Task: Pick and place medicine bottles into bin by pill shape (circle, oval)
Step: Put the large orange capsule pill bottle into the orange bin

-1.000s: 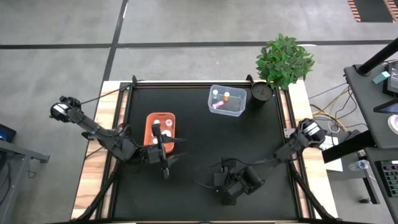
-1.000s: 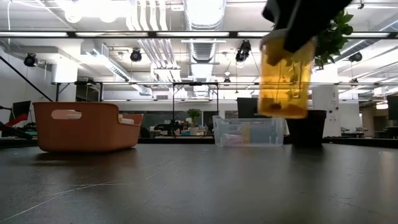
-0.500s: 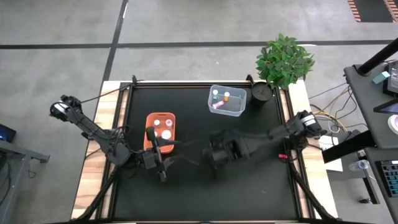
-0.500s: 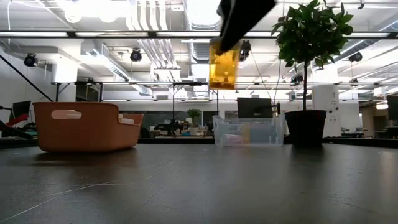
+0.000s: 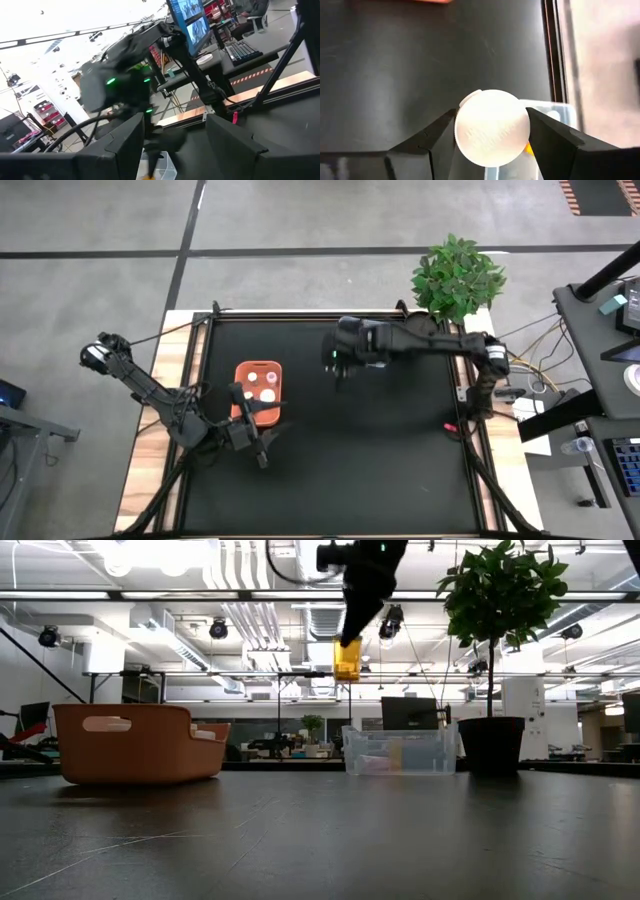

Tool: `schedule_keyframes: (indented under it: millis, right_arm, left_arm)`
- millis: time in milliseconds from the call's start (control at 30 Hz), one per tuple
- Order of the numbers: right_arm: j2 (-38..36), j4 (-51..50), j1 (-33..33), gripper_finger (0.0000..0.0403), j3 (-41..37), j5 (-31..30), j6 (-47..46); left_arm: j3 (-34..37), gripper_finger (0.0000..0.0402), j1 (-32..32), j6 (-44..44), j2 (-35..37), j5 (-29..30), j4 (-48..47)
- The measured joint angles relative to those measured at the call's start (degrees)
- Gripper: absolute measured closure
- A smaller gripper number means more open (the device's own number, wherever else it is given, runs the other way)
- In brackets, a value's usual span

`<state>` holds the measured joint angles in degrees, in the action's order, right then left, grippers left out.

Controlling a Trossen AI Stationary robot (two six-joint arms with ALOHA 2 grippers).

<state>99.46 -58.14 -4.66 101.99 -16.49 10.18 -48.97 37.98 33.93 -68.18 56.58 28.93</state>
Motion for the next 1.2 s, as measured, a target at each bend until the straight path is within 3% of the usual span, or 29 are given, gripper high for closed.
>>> schedule_keyframes:
  millis: [167,400,567,733,1033,1200]
  right_arm:
    - [0.00,-0.23,-7.58,0.0190,-1.02,6.43,0.92]
    - [0.00,0.05,-13.14,0.0190,-1.21,8.15,3.15]
    - [0.00,2.74,-14.37,0.0190,-1.24,9.29,4.47]
    - [0.00,13.69,-14.41,0.0190,-1.24,15.83,5.03]
    - [2.07,37.08,-13.14,0.0190,-1.24,29.69,0.66]
    - [6.55,45.89,-9.99,0.0190,-1.24,31.53,0.36]
  left_arm:
    - [0.00,0.0205,0.02,0.04,0.00,0.09,-0.07]
    - [0.00,0.0205,0.00,1.01,0.00,0.24,-0.46]
    - [0.00,0.0205,0.06,1.14,0.00,7.01,-1.77]
    - [0.00,0.0205,0.52,2.44,0.09,14.10,-1.66]
    - [0.09,0.0205,1.89,2.86,0.61,14.66,-1.55]
    - [0.11,0.0205,2.26,2.86,0.94,14.71,-1.55]
